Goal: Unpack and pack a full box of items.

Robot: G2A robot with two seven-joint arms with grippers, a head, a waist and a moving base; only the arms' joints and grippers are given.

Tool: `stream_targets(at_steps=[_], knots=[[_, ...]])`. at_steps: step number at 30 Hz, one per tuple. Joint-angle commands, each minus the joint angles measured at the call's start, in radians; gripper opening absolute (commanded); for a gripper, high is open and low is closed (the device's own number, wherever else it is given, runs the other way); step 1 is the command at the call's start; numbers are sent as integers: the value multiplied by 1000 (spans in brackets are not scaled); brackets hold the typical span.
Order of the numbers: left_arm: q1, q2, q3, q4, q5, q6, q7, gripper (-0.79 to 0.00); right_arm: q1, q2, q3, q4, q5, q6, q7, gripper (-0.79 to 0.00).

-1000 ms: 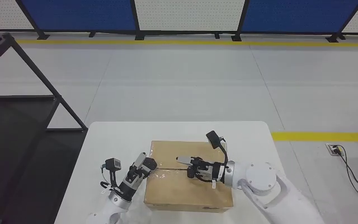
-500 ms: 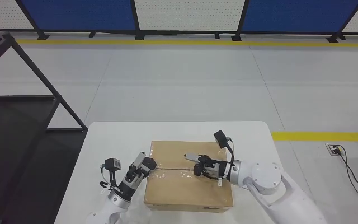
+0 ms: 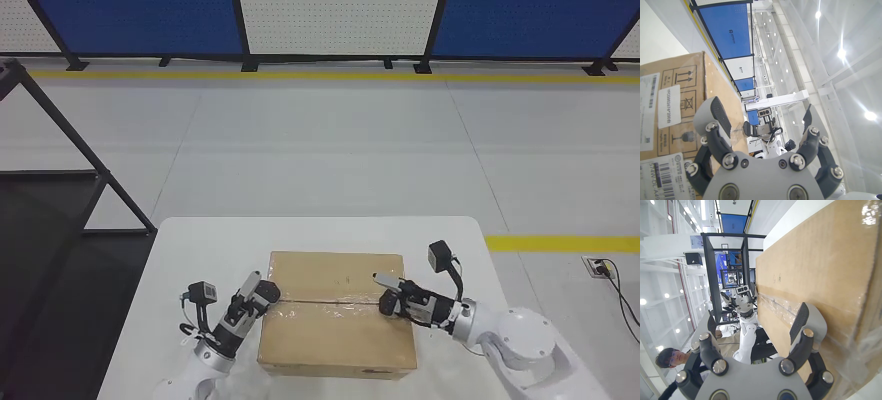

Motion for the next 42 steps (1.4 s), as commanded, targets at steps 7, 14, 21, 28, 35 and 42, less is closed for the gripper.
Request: stream_targets(at_steps=[7, 14, 21, 28, 35, 42], knots=[[-1, 1, 3, -2, 8, 3, 6, 0, -95, 16, 112, -26, 24, -26, -4, 0], [2, 1, 3, -10, 12, -1, 12, 0, -162, 24, 181, -52, 48, -53, -8, 0], [30, 4, -22, -60, -10, -37, 30, 0, -189, 21, 196, -96, 85, -112, -10, 0], [75, 6, -61, -129, -27, -75, 64, 0, -142, 13, 141, -104, 95, -126, 32, 0], [136, 9, -128, -147, -100, -130, 106, 0, 29, -19, -44, -66, 63, -58, 34, 0], [219, 12, -208, -133, -176, -198, 126, 0, 227, -73, -256, 26, 42, 6, 32, 0]])
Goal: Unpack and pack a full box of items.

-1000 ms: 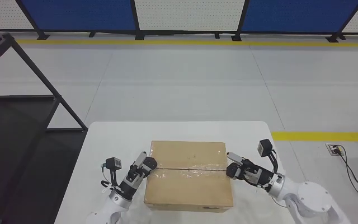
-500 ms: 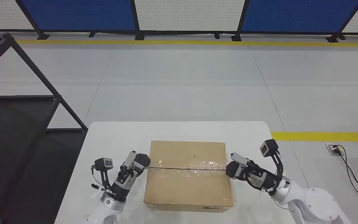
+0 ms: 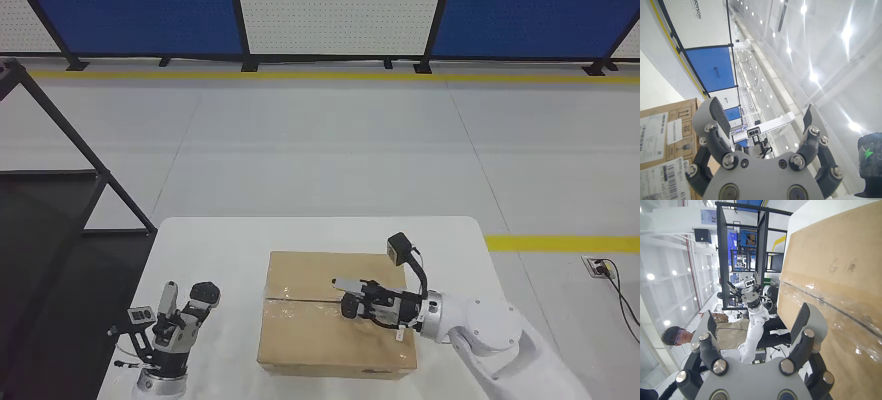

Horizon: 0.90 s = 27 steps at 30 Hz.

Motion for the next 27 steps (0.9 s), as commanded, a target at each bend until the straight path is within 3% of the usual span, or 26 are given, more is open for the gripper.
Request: stream_targets(at_steps=[1, 7, 13, 21, 27], knots=[[25, 1, -21, 4, -15, -22, 4, 0, 22, -4, -20, 11, -3, 8, 4, 0], [90, 1, -80, 13, -26, -98, 27, 0, 22, -4, -20, 11, -3, 8, 4, 0], [103, -6, -96, 46, 32, -129, 113, 0, 12, -10, -44, -1, -17, 15, -13, 0], [90, -13, -98, 88, 67, -159, 167, 0, 138, -84, -212, 96, 37, 19, -90, 0], [96, -16, -86, 95, 35, -193, 143, 0, 215, -144, -308, 195, 65, -11, -147, 0]])
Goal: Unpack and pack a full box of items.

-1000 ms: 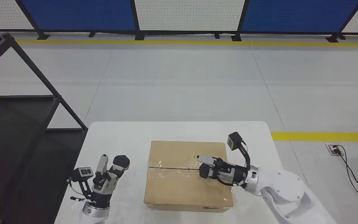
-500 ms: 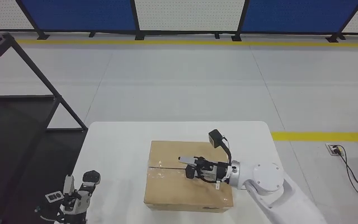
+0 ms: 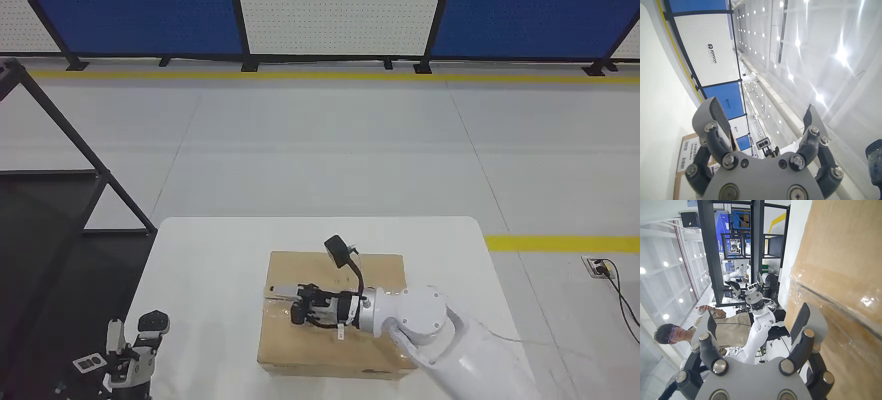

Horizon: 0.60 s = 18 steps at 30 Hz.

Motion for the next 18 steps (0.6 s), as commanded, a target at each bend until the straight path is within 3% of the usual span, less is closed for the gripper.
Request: stream_targets(at_steps=[1, 8, 18], knots=[[2, 0, 10, -3, -19, -16, -32, 0, 15, -16, -22, 26, 5, -9, -19, 0], [-4, 1, 28, -13, -26, -27, -103, 0, 57, -69, -81, 75, 11, -26, -63, 0], [-14, -3, 56, -20, -1, -18, -122, 0, 104, -128, -121, 145, -7, -9, -88, 0]])
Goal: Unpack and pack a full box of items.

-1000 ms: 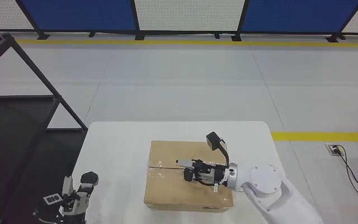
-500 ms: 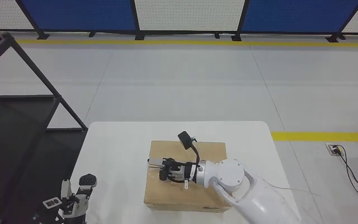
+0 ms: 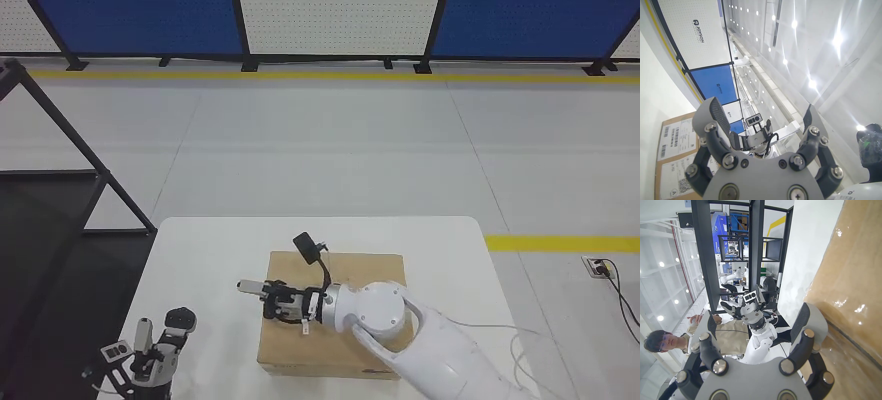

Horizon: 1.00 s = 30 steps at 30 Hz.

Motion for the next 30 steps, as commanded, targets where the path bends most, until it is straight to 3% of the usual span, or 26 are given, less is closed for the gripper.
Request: stream_targets(at_steps=[1, 11, 30], knots=[[-1, 0, 3, -3, 1, 2, -1, 0, 5, -6, -2, 14, -6, 6, 11, 0], [-13, -3, 18, -3, 19, 15, -7, 0, -26, -6, 55, 32, -47, 4, 39, 0], [-49, -8, 58, -12, 78, 51, 3, 0, -233, 75, 307, -147, -148, 34, 104, 0]])
